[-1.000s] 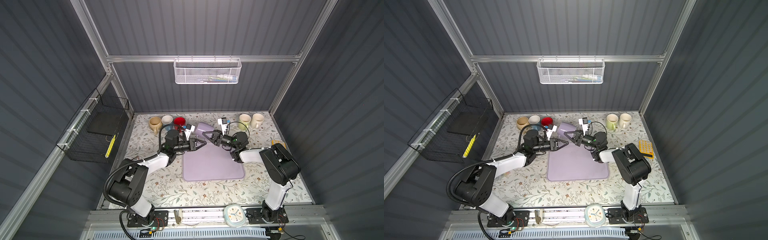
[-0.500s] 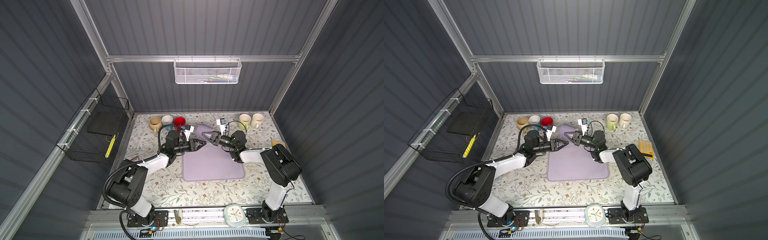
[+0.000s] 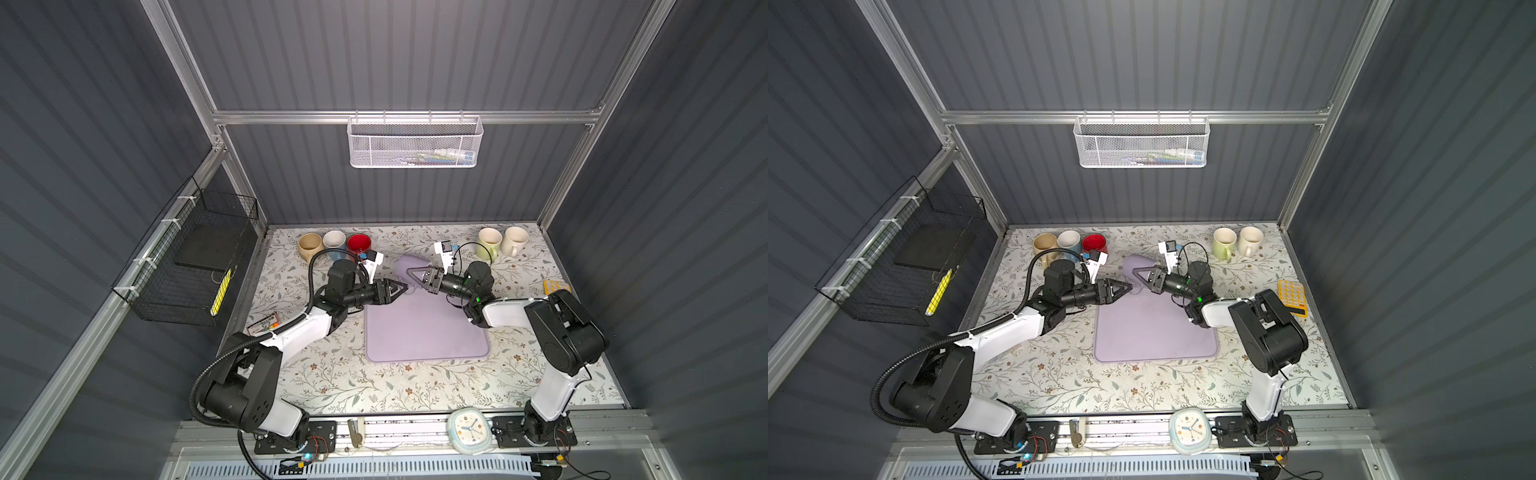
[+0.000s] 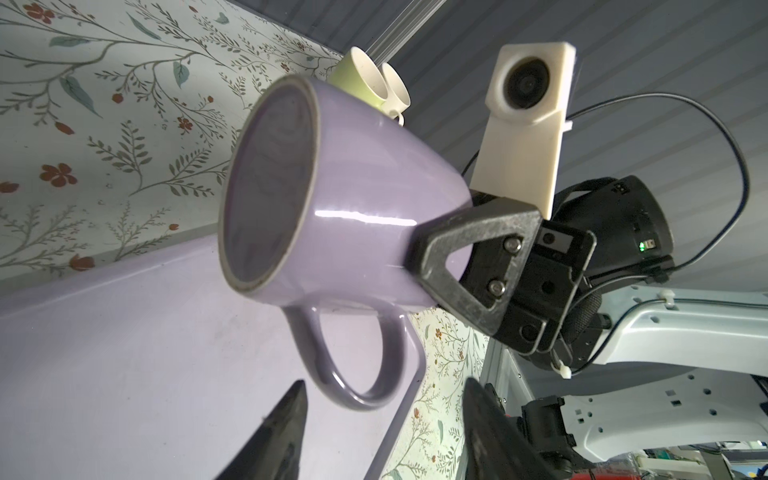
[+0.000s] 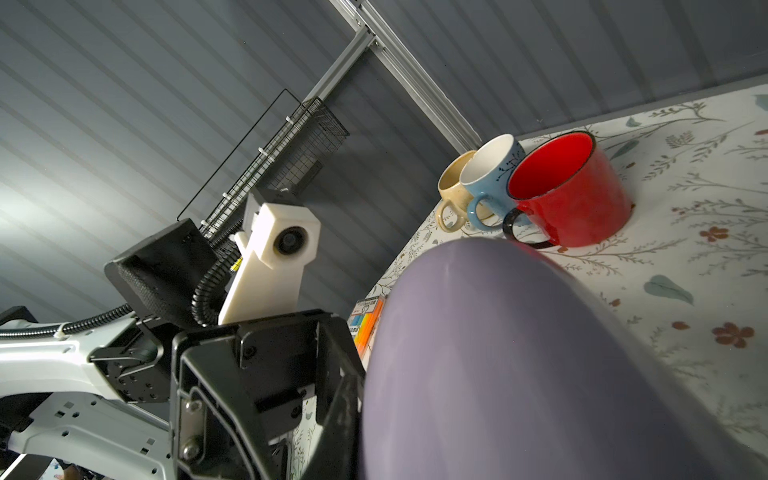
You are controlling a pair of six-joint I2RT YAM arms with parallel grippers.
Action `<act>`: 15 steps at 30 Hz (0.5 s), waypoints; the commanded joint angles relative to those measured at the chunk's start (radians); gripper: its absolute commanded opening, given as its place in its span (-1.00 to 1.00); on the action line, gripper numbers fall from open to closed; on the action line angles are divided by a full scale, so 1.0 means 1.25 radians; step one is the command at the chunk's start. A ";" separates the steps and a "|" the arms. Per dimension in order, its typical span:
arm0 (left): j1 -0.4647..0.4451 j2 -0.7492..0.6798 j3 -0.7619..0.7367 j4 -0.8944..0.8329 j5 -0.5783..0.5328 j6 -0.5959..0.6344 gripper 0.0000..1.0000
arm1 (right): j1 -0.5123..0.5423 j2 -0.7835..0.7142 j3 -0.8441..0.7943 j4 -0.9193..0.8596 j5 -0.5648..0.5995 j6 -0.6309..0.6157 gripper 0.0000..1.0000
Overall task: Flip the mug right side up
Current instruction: 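Close the right gripper on the lilac mug rim while left holds it, then open the left gripper and withdraw it while right carries the lilac mug away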
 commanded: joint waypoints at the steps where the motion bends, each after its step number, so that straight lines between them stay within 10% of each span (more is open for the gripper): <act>1: 0.009 -0.034 0.039 -0.097 -0.045 0.080 0.19 | -0.004 -0.054 -0.003 -0.004 0.004 -0.052 -1.00; 15: 0.030 -0.076 0.152 -0.386 -0.175 0.297 0.19 | -0.030 -0.171 0.051 -0.510 0.004 -0.275 -1.00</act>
